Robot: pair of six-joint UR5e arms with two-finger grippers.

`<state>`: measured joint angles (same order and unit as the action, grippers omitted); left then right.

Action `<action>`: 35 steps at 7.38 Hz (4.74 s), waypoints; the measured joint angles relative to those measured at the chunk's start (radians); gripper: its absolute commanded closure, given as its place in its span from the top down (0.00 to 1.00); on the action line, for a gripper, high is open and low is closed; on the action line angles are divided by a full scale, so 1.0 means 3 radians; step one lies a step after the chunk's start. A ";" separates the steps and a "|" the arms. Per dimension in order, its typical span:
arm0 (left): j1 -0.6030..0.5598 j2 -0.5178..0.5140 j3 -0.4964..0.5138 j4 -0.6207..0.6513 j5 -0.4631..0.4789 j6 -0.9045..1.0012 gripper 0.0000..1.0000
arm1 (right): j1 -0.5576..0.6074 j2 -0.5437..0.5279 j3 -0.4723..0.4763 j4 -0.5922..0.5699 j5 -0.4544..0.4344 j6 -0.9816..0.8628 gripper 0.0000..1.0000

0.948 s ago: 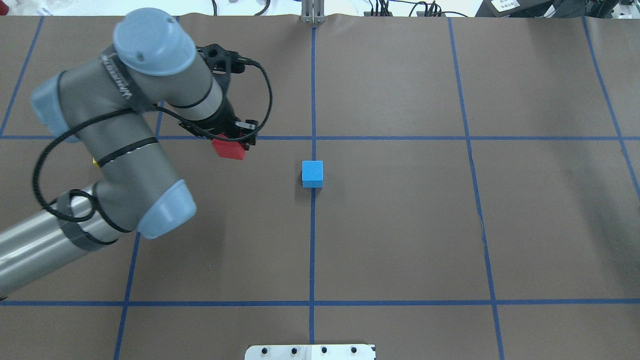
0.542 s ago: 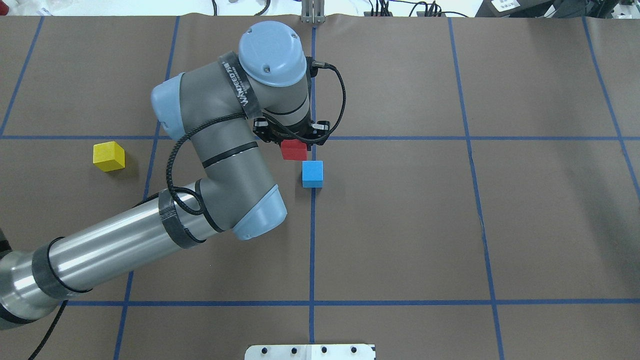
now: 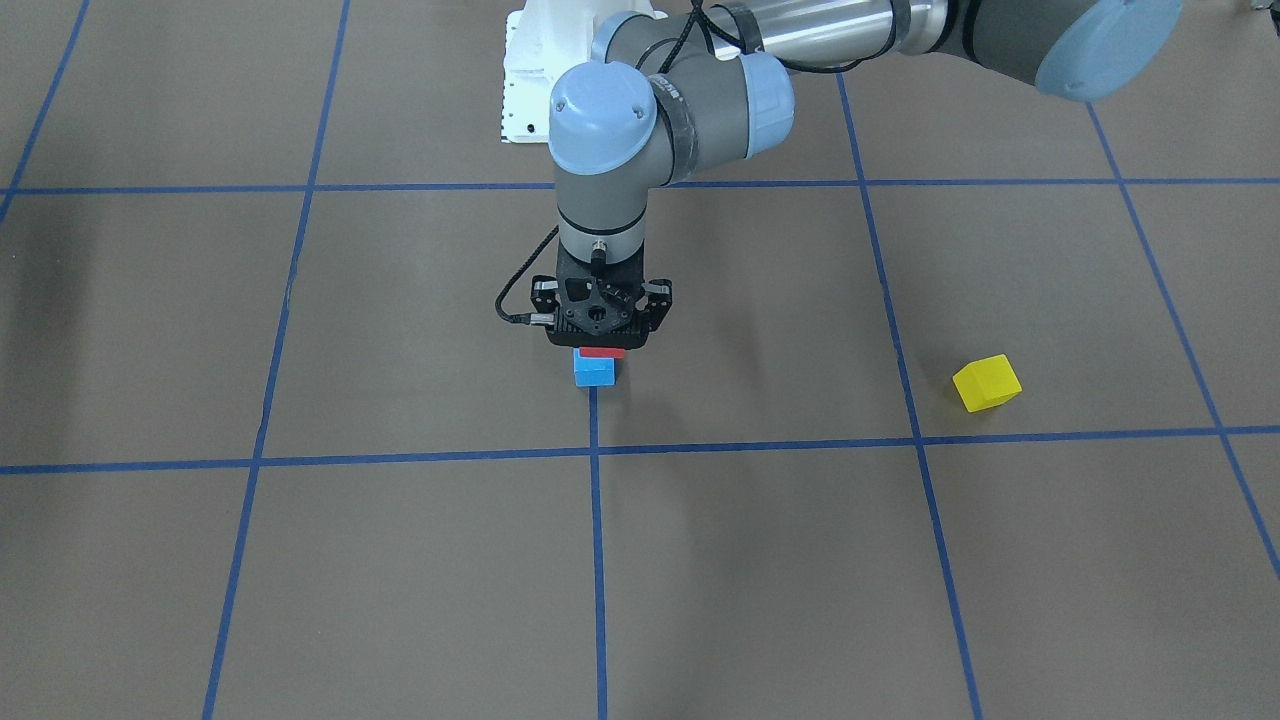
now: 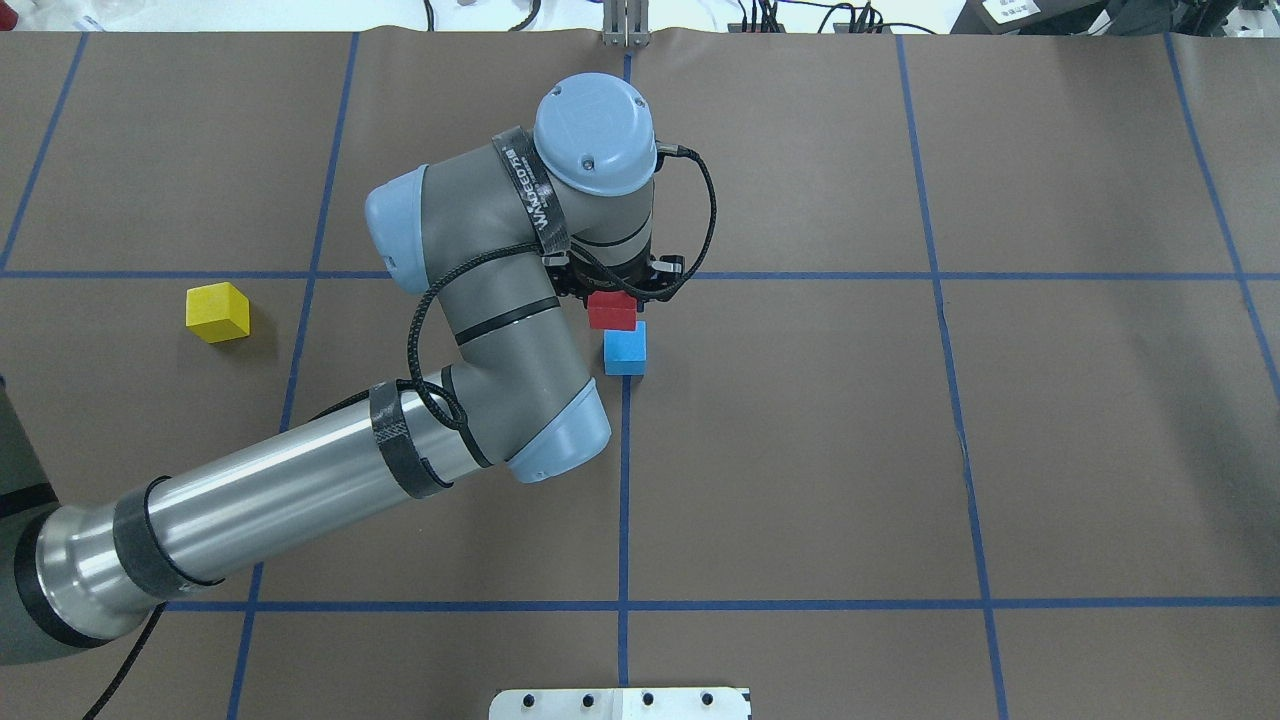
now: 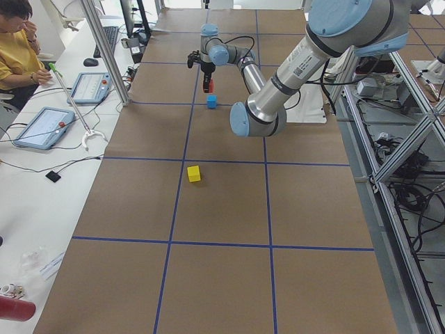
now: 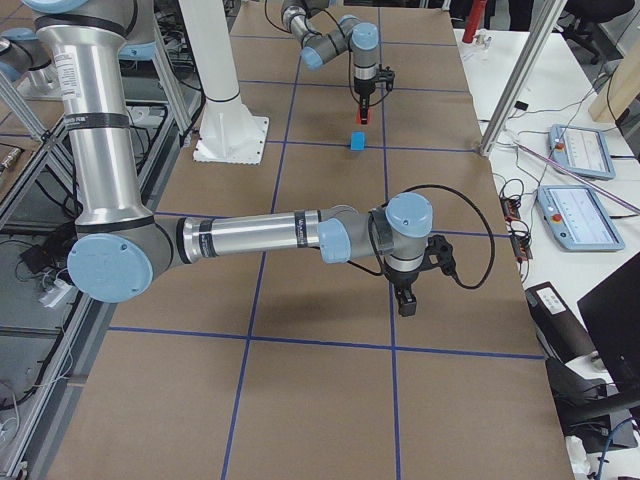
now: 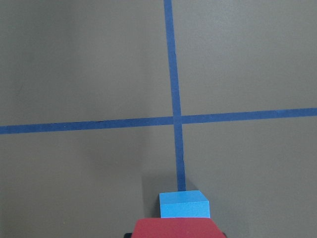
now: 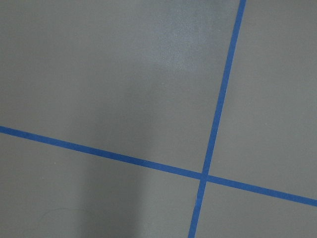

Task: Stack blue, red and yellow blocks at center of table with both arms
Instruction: 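Lower the red cube onto the blue cube and open the left gripper, then move the left gripper back toward the yellow cube, then lower the left gripper onto the yellow cube and grasp it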

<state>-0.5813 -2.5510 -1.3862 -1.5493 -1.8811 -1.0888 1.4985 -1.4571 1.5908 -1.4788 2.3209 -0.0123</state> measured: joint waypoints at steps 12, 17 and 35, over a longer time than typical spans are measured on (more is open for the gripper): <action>0.0136 -0.0008 0.0223 -0.0157 0.0123 0.0113 0.24 | 0.0006 -0.0001 0.0000 0.0000 -0.0005 0.0016 1.00; 0.0138 -0.0011 0.0223 -0.0159 0.0124 0.0120 0.90 | 0.0006 -0.0001 0.0000 0.0000 -0.0004 0.0025 1.00; -0.1139 0.2890 -0.1060 -0.1690 -0.0265 0.0760 0.99 | 0.0006 0.0005 0.0016 0.0009 0.0000 0.0025 1.00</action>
<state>-0.9231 -1.6839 -1.7041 -2.0563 -1.9605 -0.8608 1.5002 -1.4557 1.5957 -1.4759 2.3210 -0.0047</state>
